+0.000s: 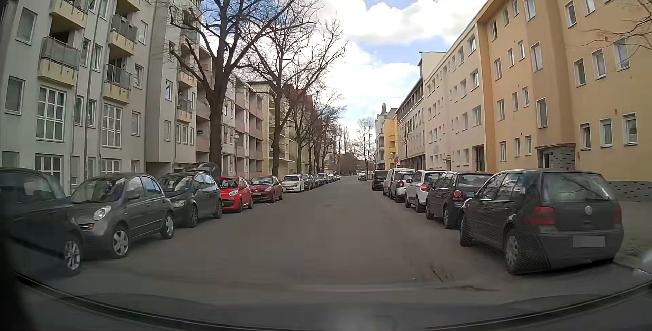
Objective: Follow the waypoints while adhering to traffic rules and regulations
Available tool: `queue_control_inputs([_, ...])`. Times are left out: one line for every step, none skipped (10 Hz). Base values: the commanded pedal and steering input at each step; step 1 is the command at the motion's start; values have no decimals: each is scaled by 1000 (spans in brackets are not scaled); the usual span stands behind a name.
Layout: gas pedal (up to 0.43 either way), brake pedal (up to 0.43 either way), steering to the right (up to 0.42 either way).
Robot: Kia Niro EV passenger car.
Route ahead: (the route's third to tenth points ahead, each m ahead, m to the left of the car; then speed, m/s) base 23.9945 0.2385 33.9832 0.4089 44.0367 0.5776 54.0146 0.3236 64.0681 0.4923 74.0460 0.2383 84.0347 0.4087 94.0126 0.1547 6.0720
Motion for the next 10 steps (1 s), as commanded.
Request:
queue_control_inputs([87, 30, -2])
queue_control_inputs([87, 30, -1])
queue_control_inputs([87, 30, 0])
queue_control_inputs([87, 30, 1])
queue_control_inputs([87, 30, 1])
queue_control_inputs([87, 30, 1])
queue_control_inputs([87, 30, 2])
queue_control_inputs([87, 30, 2])
queue_control_inputs([87, 30, 3])
queue_control_inputs([87, 30, 3])
